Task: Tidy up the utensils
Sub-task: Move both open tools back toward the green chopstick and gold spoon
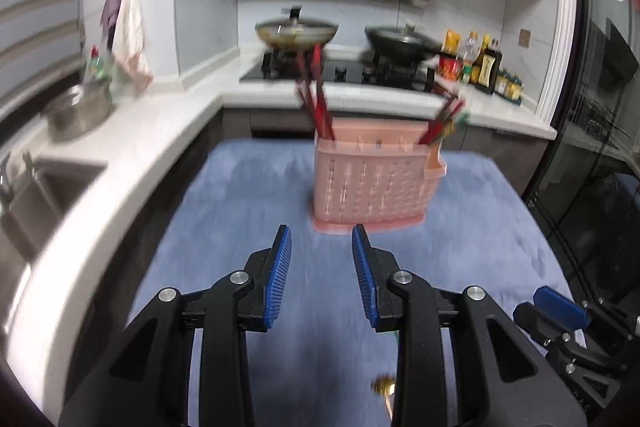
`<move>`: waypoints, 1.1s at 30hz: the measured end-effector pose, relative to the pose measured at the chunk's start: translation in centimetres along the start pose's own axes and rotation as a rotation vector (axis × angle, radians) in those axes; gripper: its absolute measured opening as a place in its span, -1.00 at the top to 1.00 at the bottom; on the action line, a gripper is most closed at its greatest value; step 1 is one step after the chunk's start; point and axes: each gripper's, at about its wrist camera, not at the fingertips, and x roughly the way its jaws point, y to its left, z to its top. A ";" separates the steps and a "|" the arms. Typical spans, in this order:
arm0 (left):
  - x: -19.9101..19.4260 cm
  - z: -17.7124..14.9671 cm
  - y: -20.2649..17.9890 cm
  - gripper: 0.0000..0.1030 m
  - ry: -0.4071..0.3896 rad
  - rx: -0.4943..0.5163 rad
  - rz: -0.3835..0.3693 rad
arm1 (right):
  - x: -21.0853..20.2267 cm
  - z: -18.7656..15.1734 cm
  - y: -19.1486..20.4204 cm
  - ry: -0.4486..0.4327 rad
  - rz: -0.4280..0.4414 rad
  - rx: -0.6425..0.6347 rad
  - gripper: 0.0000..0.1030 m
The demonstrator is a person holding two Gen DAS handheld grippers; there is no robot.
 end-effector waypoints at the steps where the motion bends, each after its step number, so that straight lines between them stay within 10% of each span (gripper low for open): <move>1: 0.1 -1.1 0.1 0.41 0.021 -0.005 0.004 | 0.0 -0.9 0.0 0.013 -0.004 0.005 0.41; 12: 0.3 -9.7 0.2 0.41 0.175 -0.014 0.045 | 0.7 -10.1 0.7 0.173 -0.018 0.035 0.41; 33: 0.9 -16.6 0.5 0.42 0.331 -0.050 0.045 | 4.2 -14.3 2.6 0.271 -0.014 0.013 0.68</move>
